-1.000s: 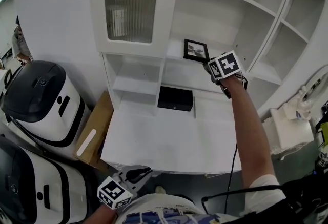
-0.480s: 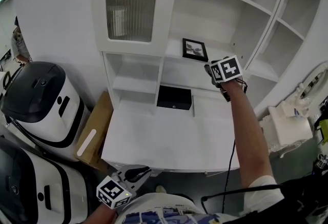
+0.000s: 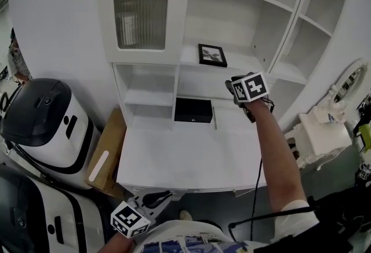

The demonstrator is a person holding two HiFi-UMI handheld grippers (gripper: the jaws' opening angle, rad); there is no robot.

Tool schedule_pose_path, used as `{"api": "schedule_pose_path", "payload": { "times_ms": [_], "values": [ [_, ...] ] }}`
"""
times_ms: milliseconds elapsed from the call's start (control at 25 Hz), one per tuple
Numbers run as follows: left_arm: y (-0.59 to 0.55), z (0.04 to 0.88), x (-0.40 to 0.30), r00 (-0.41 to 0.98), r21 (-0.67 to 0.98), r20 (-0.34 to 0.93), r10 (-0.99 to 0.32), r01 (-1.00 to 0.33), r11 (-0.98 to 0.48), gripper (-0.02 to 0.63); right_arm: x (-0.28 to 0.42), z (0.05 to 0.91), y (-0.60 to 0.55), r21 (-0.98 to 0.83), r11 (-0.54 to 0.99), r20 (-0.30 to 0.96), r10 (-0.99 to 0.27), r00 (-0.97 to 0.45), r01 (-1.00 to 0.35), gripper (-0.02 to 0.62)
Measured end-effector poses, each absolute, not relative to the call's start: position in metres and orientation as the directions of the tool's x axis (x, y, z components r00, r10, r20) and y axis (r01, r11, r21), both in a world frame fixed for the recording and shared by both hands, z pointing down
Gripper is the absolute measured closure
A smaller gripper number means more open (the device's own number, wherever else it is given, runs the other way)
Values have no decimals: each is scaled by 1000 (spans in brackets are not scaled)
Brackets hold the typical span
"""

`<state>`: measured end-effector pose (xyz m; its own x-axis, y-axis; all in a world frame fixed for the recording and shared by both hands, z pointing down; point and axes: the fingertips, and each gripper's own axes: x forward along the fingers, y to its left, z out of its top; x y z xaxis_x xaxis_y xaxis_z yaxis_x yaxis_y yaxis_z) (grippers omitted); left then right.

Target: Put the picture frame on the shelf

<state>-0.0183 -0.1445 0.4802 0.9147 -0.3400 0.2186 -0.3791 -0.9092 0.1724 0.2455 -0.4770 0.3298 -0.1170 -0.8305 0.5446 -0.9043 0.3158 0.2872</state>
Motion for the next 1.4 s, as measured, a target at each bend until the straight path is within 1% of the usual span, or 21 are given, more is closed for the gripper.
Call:
{"api": "schedule_pose_path", "payload": {
  "times_ms": [200,440,800,1120,1280,1400],
  "values": [
    [-132,480,-27,923,175,218,-316,-356,-918,563,237,354,-445,266,311,553,-825,-120,-912,490],
    [-114,483,-34,936,184,223,-273,-316,-931,563,223,405,-391,224,306,570,-811,-130,-925,518],
    [-84,488,-47,949,194,239,-206,-255,-947,563,181,496,-282,47,285,575,-791,-208,-957,556],
    [-52,491,-55,963,231,223,-153,-205,-951,568,123,563,-157,-39,350,583,-753,-306,-936,565],
    [-40,491,-59,970,293,190,-154,-206,-934,571,104,583,-96,-69,362,585,-740,-331,-930,568],
    [-34,493,-60,971,315,181,-159,-210,-925,571,84,593,-60,-91,397,584,-721,-372,-913,569]
  ]
}}
